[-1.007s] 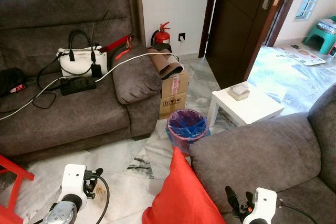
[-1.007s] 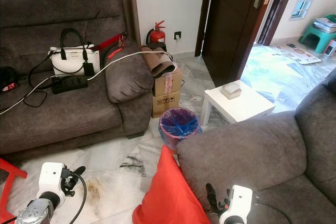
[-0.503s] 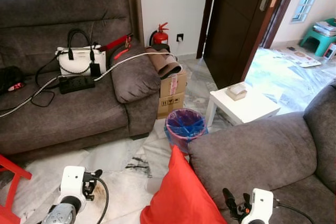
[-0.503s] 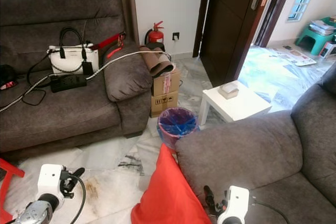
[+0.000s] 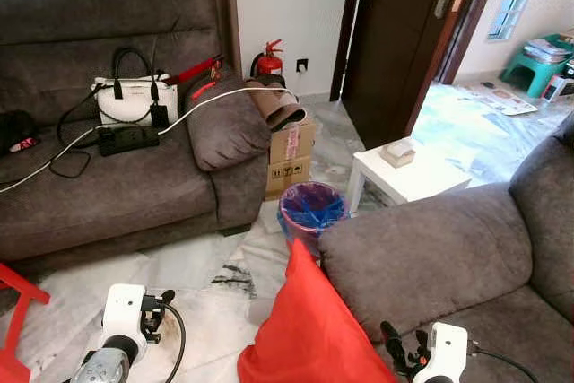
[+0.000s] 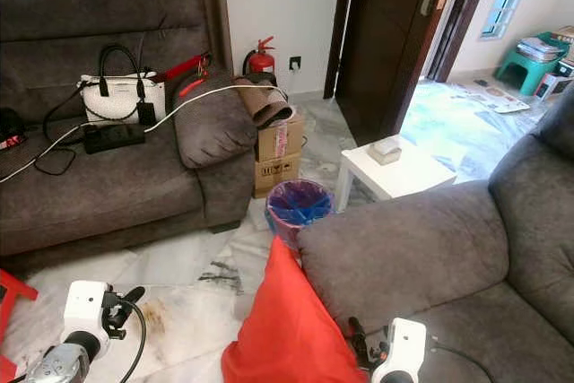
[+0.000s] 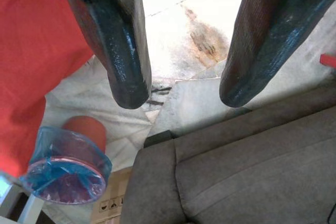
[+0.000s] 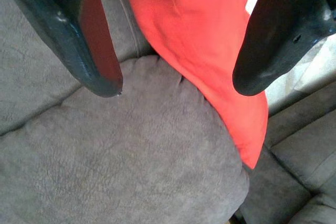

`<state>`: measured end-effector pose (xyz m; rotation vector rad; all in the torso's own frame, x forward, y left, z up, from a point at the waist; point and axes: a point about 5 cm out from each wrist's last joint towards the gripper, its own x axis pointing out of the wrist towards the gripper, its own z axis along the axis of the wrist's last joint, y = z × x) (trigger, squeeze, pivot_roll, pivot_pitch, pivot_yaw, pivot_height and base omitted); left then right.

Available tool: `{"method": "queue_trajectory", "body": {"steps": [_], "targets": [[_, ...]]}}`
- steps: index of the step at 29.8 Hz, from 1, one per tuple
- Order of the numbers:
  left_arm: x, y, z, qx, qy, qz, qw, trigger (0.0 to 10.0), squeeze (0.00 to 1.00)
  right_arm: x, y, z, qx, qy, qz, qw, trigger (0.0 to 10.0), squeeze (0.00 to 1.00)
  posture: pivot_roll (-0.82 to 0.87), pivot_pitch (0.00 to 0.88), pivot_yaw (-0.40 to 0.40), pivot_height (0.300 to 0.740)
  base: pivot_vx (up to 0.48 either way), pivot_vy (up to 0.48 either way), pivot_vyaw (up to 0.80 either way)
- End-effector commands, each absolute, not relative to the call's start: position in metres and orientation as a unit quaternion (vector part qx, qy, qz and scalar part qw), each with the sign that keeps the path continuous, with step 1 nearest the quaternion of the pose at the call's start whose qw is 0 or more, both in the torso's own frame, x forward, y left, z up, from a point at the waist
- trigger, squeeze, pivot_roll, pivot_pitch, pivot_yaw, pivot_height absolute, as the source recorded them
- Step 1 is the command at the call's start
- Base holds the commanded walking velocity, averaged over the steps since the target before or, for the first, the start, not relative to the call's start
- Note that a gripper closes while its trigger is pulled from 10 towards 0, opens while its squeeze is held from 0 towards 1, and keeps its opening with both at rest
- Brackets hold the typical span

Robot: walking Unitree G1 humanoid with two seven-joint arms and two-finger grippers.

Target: Move the pillow to the sofa from floor

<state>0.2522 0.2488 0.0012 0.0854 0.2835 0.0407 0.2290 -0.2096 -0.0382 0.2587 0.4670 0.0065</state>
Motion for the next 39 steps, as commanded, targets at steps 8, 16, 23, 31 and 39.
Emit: {"method": "queue_trajectory", "body": {"steps": [8, 16, 23, 31, 39], "targets": [[0.2515, 0.2492, 0.0003, 0.042, 0.145, 0.019, 0.988, 10.0, 0.0, 0.2283, -0.2099, -0.0387, 0.13, 0.232, 0.006, 0.964, 10.0, 0.0, 0.09, 0.059, -0.027, 0.665, 0.0, 0.0, 0.0], [0.2508, 0.2493, -0.0004, 0.039, 0.146, 0.022, 0.988, 10.0, 0.0, 0.2286, -0.21, -0.0385, 0.128, 0.234, 0.01, 0.964, 10.0, 0.0, 0.09, 0.066, -0.031, 0.665, 0.0, 0.0, 0.0], [0.2504, 0.2495, -0.0006, 0.038, 0.147, 0.024, 0.988, 10.0, 0.0, 0.2289, -0.2097, -0.0384, 0.126, 0.234, 0.012, 0.964, 10.0, 0.0, 0.09, 0.072, -0.034, 0.665, 0.0, 0.0, 0.0], [0.2498, 0.25, -0.001, 0.038, 0.148, 0.026, 0.988, 10.0, 0.0, 0.2281, -0.2087, -0.0407, 0.118, 0.25, 0.016, 0.961, 10.0, 0.0, 0.09, 0.076, -0.034, 0.65, 0.0, 0.0, 0.0], [0.2495, 0.2503, -0.0013, 0.038, 0.149, 0.026, 0.988, 10.0, 0.0, 0.2294, -0.2054, -0.0396, 0.125, 0.241, 0.017, 0.962, 10.0, 0.0, 0.1, 0.076, -0.033, 0.625, 0.0, 0.0, 0.0]]}}
